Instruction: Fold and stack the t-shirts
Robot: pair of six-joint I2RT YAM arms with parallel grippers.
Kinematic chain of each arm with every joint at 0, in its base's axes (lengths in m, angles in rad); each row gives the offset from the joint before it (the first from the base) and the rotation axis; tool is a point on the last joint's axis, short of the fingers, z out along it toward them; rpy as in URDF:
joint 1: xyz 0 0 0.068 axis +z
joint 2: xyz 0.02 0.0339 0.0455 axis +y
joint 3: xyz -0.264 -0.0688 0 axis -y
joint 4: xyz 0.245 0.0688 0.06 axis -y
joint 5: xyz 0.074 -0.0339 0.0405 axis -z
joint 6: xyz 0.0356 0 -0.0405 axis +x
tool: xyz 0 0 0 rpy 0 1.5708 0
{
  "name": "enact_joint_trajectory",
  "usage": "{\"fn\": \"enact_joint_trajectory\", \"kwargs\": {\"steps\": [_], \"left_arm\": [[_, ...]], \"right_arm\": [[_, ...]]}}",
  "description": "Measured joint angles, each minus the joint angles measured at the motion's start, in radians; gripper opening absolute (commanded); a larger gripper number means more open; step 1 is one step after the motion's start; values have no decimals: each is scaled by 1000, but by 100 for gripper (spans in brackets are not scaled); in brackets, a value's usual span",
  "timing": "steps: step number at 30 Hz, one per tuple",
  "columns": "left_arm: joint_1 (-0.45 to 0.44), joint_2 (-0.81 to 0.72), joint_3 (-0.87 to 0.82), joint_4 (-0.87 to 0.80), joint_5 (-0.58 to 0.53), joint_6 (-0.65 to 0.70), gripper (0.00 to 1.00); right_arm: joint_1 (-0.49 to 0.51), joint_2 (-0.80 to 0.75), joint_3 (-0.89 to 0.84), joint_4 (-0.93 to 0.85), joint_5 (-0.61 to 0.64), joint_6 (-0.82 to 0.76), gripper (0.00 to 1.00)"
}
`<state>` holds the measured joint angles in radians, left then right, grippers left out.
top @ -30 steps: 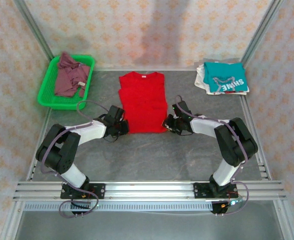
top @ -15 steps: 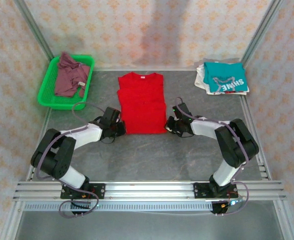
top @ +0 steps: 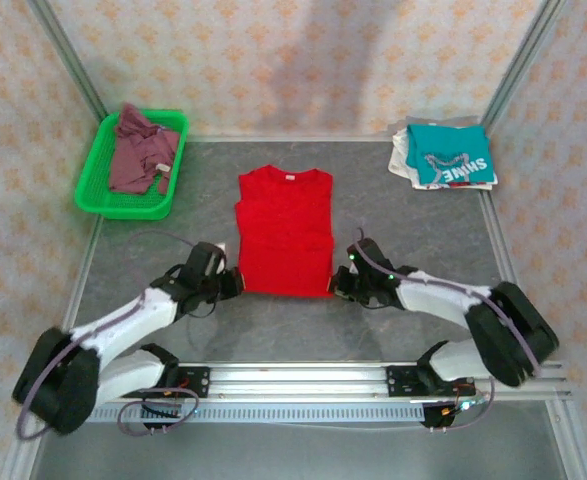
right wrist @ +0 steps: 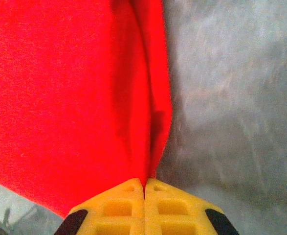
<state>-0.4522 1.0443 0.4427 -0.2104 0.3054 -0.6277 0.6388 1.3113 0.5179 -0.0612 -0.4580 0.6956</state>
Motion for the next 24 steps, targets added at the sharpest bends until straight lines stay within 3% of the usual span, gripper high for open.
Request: {"fn": "enact_joint_trajectory", "kwargs": {"steps": [5,8,13,24], "left_arm": [[-80,-330,-43,-137,-20,-56,0],[-130,-431,-69,-193,-32,-106,0],[-174,-446,-64,-261,-64,-135,0],[-139,-302,183,-237,-155,-32,0]], "right_arm": [[94,-206,-68,-61,52,35,0],[128,-300,-85,-99,85,51,0],[131,-364,-80,-142,139,63,0],[110,-246,190,-204,283,-28,0]]}}
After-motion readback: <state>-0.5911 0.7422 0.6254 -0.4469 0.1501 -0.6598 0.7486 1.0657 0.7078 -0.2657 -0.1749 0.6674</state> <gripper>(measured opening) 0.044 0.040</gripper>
